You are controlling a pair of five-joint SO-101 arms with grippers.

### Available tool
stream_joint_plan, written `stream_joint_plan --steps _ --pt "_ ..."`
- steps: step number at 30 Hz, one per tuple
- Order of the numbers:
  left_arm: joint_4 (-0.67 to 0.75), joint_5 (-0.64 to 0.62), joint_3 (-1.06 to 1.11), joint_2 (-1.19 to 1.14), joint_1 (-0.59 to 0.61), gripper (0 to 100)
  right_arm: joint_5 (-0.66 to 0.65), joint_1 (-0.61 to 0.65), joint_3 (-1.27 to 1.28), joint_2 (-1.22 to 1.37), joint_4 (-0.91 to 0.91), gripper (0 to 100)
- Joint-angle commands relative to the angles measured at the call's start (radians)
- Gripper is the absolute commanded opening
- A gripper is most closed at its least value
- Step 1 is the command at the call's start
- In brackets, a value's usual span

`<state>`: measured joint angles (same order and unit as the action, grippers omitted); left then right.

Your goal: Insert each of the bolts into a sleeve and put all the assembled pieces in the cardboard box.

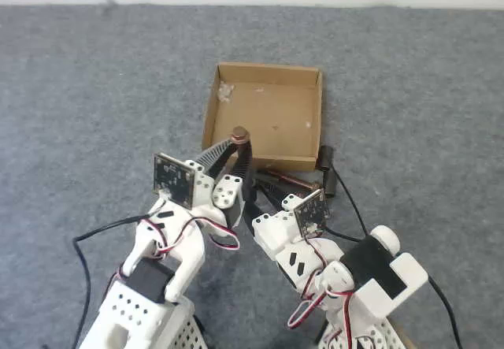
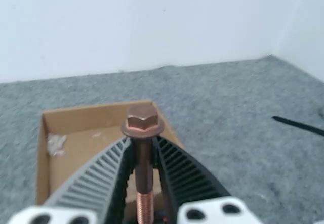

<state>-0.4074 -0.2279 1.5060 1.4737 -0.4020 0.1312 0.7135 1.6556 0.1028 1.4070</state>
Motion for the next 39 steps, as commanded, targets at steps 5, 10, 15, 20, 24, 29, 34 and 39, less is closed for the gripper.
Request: stream_joint_plan --steps 5,10,15,20,24,29,34,39 --pt "0.058 0.003 -0.012 0.031 -0.081 1 0.011 -0.039 0.006 0.002 -0.002 0.6" --pt "0.095 0.003 -0.028 -0.006 -0.075 1 0.008 -0.074 -0.009 0.002 -0.004 0.6" --pt "0.187 0.003 -0.127 -0.272 -0.074 1 0.008 -0.077 -0.017 0.002 -0.005 0.6" --pt "0.201 0.003 -0.209 -0.486 -0.074 1 0.009 -0.108 -0.02 0.002 0.004 0.6" --pt "0.198 0.003 -0.202 -0.506 -0.074 1 0.009 -0.113 -0.02 0.002 0.004 0.6" --pt "0.199 0.003 -0.193 -0.508 -0.074 1 0.009 -0.113 -0.02 0.002 0.005 0.6" --pt "0.241 0.003 -0.179 -0.508 -0.074 1 0.008 -0.113 -0.018 0.002 0.005 0.6" --pt "0.339 0.003 -0.137 -0.514 -0.058 1 0.008 -0.113 -0.017 0.002 0.005 0.6"
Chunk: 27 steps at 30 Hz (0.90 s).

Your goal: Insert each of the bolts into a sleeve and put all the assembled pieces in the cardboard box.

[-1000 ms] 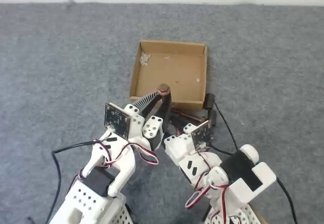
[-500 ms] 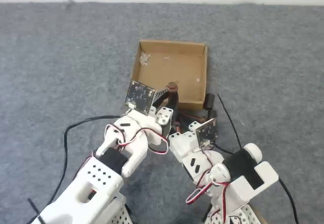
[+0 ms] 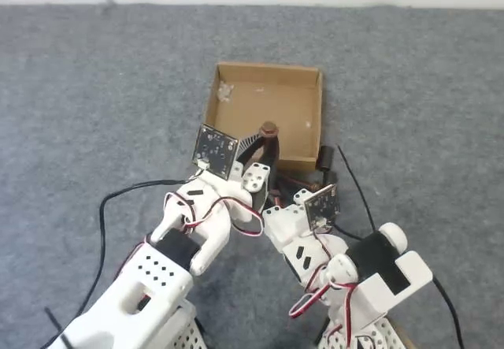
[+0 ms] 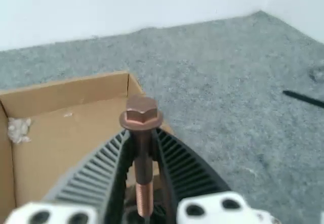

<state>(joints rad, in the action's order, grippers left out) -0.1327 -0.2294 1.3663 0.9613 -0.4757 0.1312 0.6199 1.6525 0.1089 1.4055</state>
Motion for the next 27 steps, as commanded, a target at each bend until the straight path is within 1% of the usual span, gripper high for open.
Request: stream_joint_plan --steps 1,3,13,17,21,27 --pt "0.078 0.005 0.016 -0.002 0.015 1 0.008 -0.019 -0.014 -0.004 0.007 0.6" --pt "0.095 0.005 0.031 -0.002 0.017 1 0.008 -0.019 -0.014 -0.004 0.007 0.6" --pt "0.092 0.005 0.068 -0.002 0.015 1 0.008 -0.021 -0.015 -0.005 0.007 0.6" --pt "0.091 0.005 0.082 0.0 0.012 1 0.008 -0.044 -0.015 -0.015 0.008 0.6" --pt "0.092 0.005 0.102 0.0 0.017 1 0.008 -0.044 -0.006 -0.005 0.068 0.6" --pt "0.097 0.005 0.113 -0.002 0.015 1 0.008 -0.042 -0.005 -0.004 0.068 0.6"
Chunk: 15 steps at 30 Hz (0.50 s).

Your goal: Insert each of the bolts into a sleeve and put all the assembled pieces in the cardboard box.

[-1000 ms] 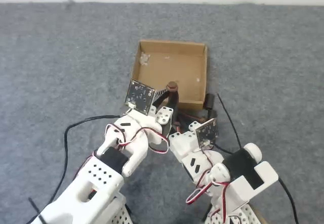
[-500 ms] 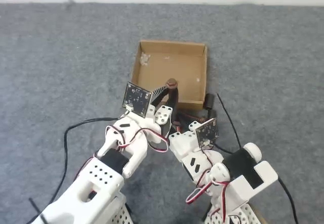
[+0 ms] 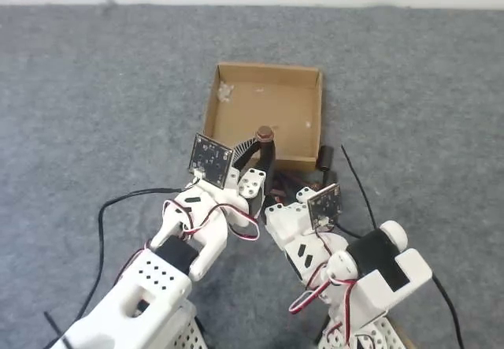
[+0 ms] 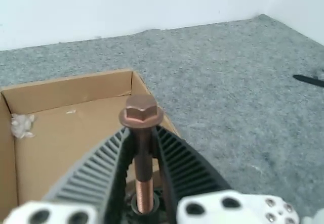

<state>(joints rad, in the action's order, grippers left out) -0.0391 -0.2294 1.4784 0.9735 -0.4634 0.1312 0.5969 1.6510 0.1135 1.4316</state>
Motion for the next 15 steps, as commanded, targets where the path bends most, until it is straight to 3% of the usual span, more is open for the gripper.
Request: stream_joint_plan --steps 1,7,15 --pt "0.005 0.003 -0.001 -0.014 0.003 1 0.008 -0.019 0.002 -0.008 0.042 0.6" --pt "0.005 -0.075 -0.007 -0.014 0.0 1 0.008 -0.018 0.009 -0.008 0.044 0.6" --pt "0.005 -0.08 -0.015 -0.015 -0.002 1 0.006 -0.004 0.012 -0.008 0.048 0.6"
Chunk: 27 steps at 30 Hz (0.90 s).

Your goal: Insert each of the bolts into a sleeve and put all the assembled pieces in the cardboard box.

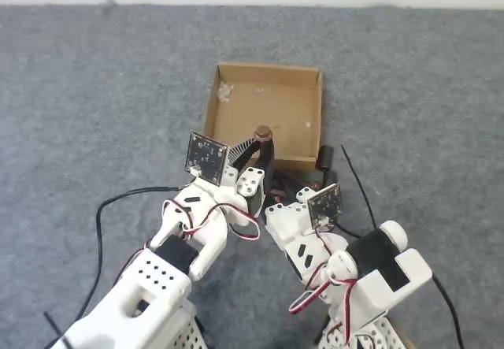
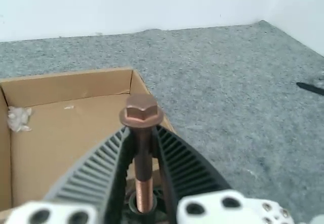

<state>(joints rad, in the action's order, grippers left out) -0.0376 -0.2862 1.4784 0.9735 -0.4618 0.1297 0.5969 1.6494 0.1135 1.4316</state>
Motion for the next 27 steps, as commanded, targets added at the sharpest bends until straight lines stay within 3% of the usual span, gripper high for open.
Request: stream_joint_plan --steps 1,12,21,27 --pt "0.003 -0.023 -0.016 -0.015 -0.003 1 0.008 -0.004 0.015 -0.008 0.048 0.6" --pt "0.046 -0.023 -0.018 -0.025 -0.005 1 0.008 -0.004 0.015 -0.008 0.05 0.6" --pt "0.137 -0.023 -0.087 -0.278 0.002 1 0.008 -0.007 0.015 -0.008 0.05 0.6" --pt "0.152 -0.021 -0.082 -0.29 0.003 1 0.008 -0.008 0.015 -0.008 0.05 0.6"
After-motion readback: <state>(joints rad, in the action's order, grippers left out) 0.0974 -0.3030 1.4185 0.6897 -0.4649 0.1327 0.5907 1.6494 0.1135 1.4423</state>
